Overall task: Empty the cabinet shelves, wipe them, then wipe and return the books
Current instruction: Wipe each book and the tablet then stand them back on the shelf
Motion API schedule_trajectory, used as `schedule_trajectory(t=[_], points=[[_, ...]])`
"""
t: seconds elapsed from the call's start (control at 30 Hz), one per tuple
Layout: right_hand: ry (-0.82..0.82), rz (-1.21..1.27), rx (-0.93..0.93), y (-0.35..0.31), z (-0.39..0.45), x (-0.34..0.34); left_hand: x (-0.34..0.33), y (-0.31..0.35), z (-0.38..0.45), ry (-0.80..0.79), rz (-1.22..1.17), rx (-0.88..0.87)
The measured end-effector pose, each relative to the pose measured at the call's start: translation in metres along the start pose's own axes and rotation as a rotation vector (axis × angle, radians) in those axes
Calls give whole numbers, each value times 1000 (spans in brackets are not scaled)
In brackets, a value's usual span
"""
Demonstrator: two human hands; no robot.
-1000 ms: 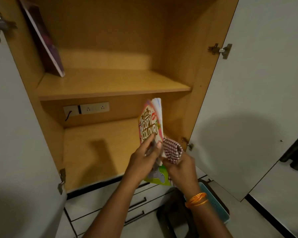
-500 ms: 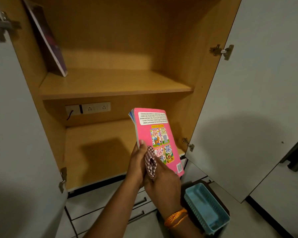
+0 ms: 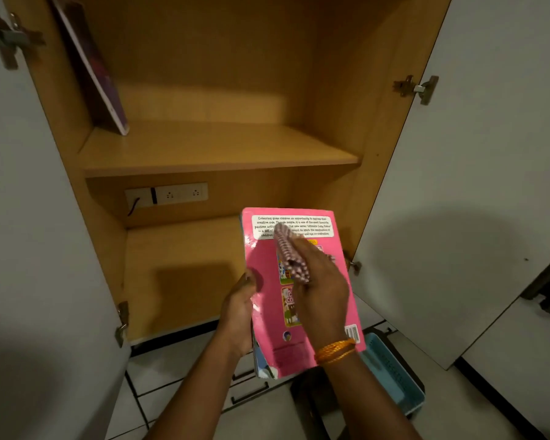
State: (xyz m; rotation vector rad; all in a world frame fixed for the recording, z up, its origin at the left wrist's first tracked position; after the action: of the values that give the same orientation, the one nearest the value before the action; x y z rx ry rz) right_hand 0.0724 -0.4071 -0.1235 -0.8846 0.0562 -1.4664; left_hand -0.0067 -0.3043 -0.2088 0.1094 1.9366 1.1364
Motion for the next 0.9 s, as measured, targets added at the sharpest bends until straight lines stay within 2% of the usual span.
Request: schedule_trajectory(t=[0.13,0.23,0.37,0.47,0.53,0.63,0.8,0.9], points=[[-254,-171,207,-3,-31,-33,-9,7,-10,-34,-104,32],[-288,-213,215,6,-38,-35,-5,10,-14,-34,-170,16],[-214,-218,50,26,-16,-25,2,9,-14,-37,-128,-55],[-179,-150,-128,31,13,-22,-3,10,-20,-93,-62,-22],[-198,-123,-166,24,31,-25,-8,8,-22,-139,-38,0],[-258,-103,-45,2,44,-32,-15,6,-23,-155,-23,-8],[-376,-281,405,-24,22,-38,-18,7,-21,-215,-129,69],[-400,-278,475,-19,2,-36,-11,7,-18,-191,-158,54]])
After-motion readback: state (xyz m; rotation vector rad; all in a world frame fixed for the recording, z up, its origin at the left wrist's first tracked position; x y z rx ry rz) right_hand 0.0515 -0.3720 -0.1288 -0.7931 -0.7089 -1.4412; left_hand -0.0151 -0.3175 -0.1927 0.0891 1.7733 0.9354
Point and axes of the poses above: each hand's wrist, its own z-axis towards the middle knuckle, its own x-axis out of the back of the hand, y = z × x, the point moved 3 cm from there along z, towards the middle knuckle, and after that the axes turned 2 degrees about x, right-handed, at the moved point
